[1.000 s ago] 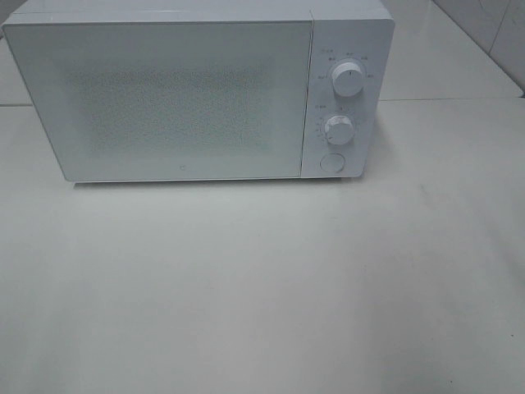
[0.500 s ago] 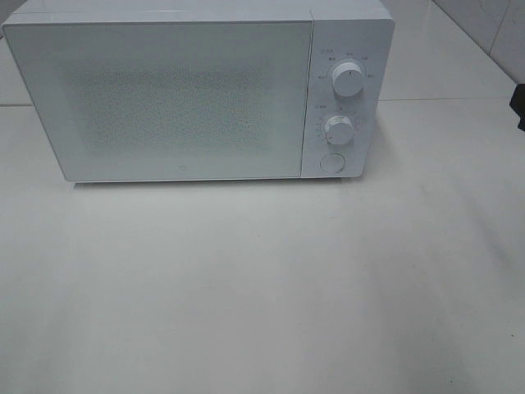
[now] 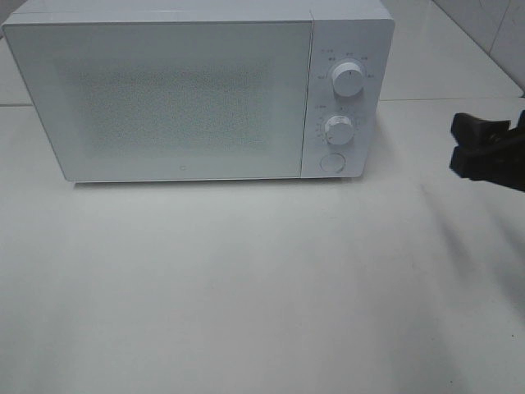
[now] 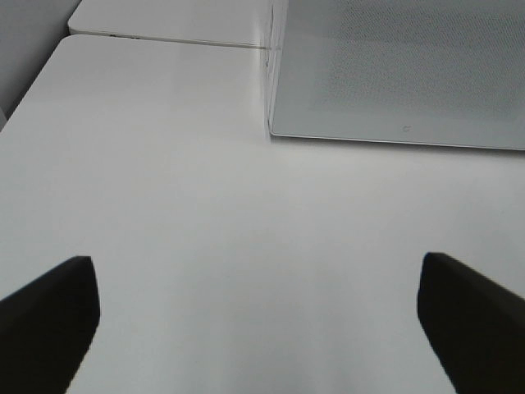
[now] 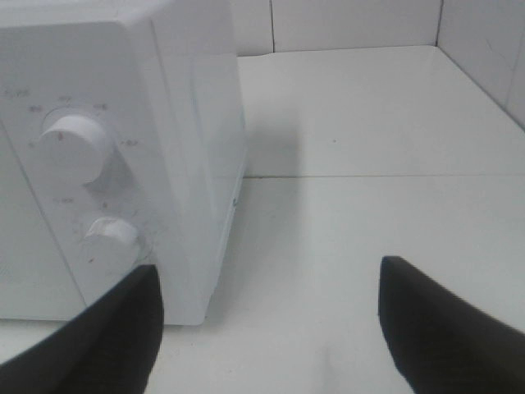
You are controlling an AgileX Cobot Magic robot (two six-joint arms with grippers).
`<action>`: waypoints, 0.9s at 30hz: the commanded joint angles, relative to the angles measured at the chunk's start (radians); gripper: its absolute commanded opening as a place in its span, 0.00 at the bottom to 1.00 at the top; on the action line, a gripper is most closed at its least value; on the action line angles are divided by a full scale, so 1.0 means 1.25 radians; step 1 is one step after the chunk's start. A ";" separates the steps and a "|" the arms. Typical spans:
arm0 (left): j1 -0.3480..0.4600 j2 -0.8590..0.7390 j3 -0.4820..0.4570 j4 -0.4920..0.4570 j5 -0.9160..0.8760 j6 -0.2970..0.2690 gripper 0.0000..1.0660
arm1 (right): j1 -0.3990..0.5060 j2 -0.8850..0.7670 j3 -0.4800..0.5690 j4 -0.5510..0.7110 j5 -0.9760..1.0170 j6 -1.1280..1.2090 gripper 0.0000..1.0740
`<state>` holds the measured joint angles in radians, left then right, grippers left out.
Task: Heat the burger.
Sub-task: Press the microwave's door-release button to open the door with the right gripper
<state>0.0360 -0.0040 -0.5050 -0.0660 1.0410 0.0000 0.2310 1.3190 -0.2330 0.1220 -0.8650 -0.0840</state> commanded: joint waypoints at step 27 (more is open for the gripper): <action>0.002 -0.018 0.001 -0.006 -0.004 0.000 0.92 | 0.514 0.314 -0.081 0.562 -0.265 -0.155 0.67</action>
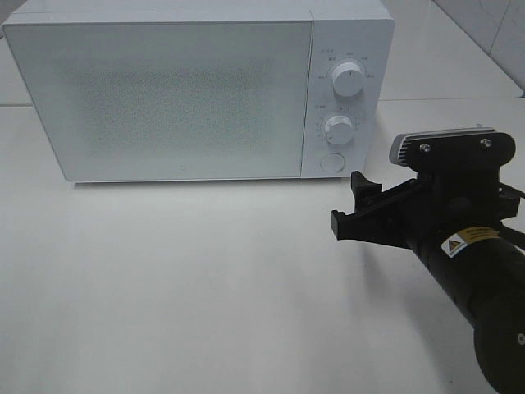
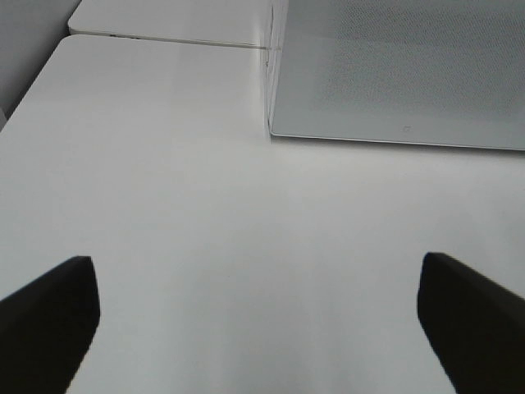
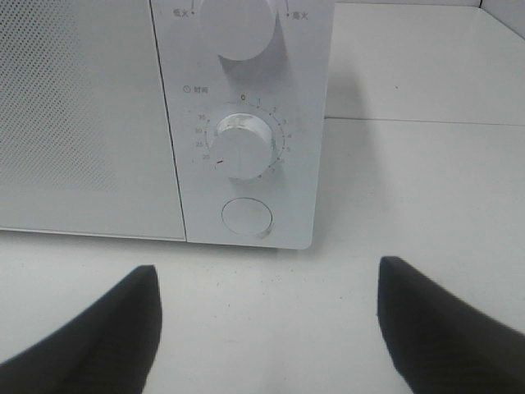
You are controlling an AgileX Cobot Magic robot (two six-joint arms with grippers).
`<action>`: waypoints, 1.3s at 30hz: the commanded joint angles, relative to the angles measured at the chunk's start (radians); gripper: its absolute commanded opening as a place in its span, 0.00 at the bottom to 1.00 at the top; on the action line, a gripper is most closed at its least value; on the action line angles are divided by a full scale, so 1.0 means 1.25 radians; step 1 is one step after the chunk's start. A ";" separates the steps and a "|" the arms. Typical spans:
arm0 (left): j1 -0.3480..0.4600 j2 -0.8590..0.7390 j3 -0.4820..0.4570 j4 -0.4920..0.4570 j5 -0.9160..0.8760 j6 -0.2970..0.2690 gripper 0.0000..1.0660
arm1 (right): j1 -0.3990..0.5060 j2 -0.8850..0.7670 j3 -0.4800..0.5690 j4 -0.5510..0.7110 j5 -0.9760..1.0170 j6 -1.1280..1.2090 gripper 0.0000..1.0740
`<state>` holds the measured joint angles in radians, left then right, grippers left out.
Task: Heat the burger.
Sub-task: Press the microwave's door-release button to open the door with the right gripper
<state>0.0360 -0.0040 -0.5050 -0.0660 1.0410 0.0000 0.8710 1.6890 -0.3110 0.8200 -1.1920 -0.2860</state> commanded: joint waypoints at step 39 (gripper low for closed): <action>0.002 -0.018 0.001 -0.006 -0.004 0.000 0.92 | -0.001 0.039 -0.061 0.049 0.118 1.218 0.00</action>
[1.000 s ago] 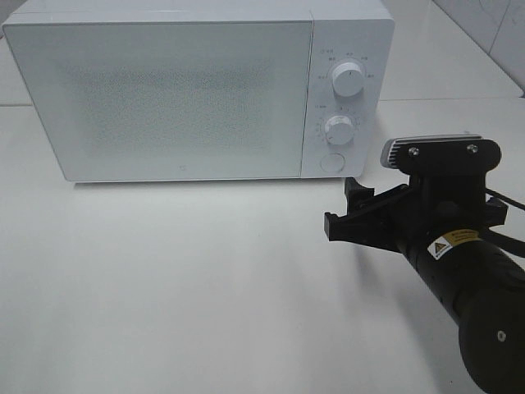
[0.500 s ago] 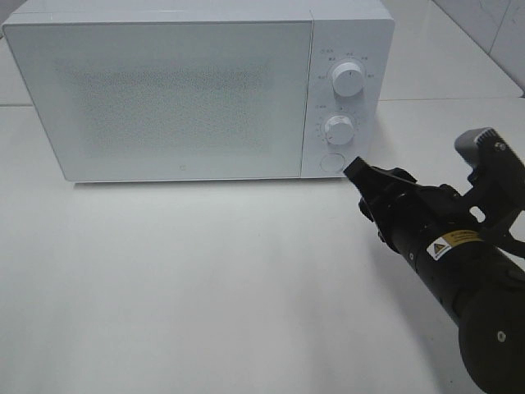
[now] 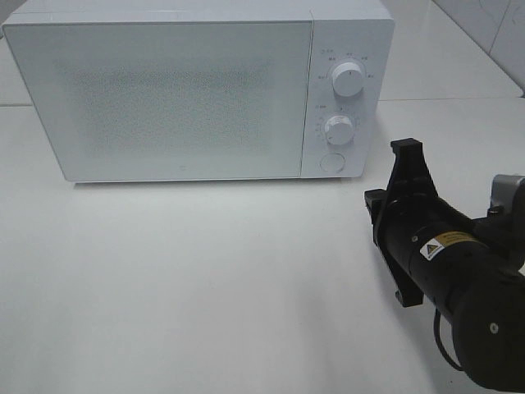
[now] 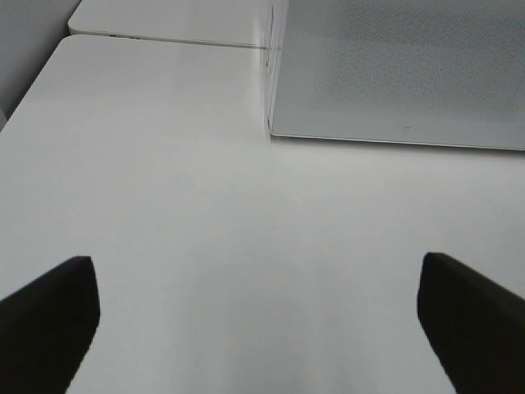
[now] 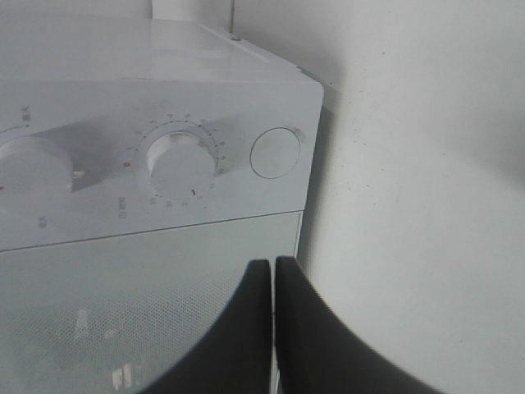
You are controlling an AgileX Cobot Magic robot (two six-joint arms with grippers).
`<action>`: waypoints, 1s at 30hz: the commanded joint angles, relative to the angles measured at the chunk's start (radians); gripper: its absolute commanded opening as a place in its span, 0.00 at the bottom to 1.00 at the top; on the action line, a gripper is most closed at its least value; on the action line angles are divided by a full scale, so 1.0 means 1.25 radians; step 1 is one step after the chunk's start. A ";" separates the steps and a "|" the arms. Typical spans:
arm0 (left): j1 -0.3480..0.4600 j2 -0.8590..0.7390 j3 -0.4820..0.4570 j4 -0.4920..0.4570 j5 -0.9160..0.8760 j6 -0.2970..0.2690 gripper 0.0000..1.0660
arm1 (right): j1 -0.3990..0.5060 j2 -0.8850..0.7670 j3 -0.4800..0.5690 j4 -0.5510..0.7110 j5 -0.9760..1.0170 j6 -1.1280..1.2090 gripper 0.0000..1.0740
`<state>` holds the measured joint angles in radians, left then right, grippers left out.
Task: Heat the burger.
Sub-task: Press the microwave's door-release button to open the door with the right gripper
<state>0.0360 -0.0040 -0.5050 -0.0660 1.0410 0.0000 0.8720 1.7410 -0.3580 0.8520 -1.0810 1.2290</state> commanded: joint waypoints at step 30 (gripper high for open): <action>0.002 -0.018 0.001 -0.006 -0.004 0.000 0.92 | -0.154 0.211 -0.318 -0.066 0.161 0.001 0.00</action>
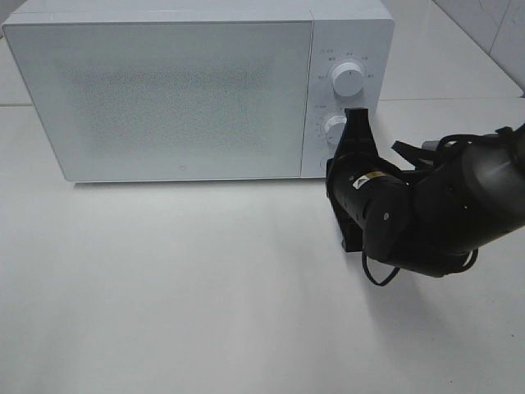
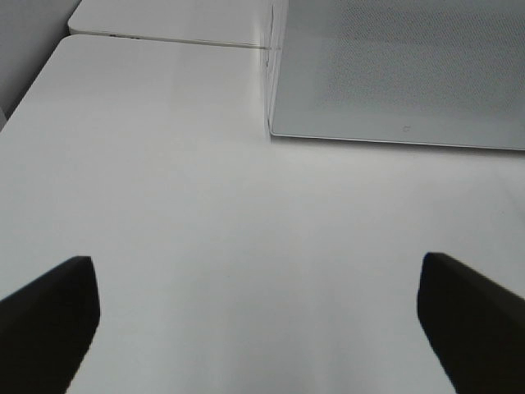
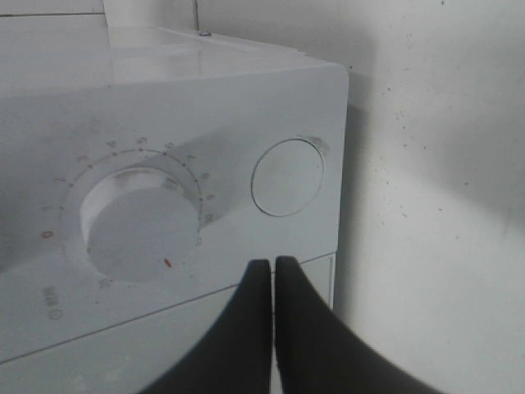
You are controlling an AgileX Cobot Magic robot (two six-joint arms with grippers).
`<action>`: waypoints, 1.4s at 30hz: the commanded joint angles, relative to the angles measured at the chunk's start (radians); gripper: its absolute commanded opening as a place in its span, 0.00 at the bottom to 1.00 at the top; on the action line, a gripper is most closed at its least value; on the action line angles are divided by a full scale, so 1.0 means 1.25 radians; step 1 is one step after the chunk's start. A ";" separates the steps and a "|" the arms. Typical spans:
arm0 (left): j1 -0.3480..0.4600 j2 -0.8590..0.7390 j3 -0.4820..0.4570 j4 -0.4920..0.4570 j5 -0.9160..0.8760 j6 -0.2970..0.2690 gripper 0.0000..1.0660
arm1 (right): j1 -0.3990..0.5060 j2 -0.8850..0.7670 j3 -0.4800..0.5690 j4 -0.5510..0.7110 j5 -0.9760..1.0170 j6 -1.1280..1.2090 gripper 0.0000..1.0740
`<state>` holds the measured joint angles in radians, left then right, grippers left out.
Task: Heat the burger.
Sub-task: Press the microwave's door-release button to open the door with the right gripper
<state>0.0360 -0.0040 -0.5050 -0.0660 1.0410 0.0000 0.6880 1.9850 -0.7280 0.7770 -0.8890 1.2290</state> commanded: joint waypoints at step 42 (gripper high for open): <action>0.002 -0.018 0.001 -0.006 -0.004 0.000 0.92 | -0.078 0.138 -0.180 0.011 -0.028 -0.029 0.00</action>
<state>0.0360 -0.0040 -0.5050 -0.0660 1.0410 0.0000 0.5960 2.1550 -0.9200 0.8110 -0.8670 1.2090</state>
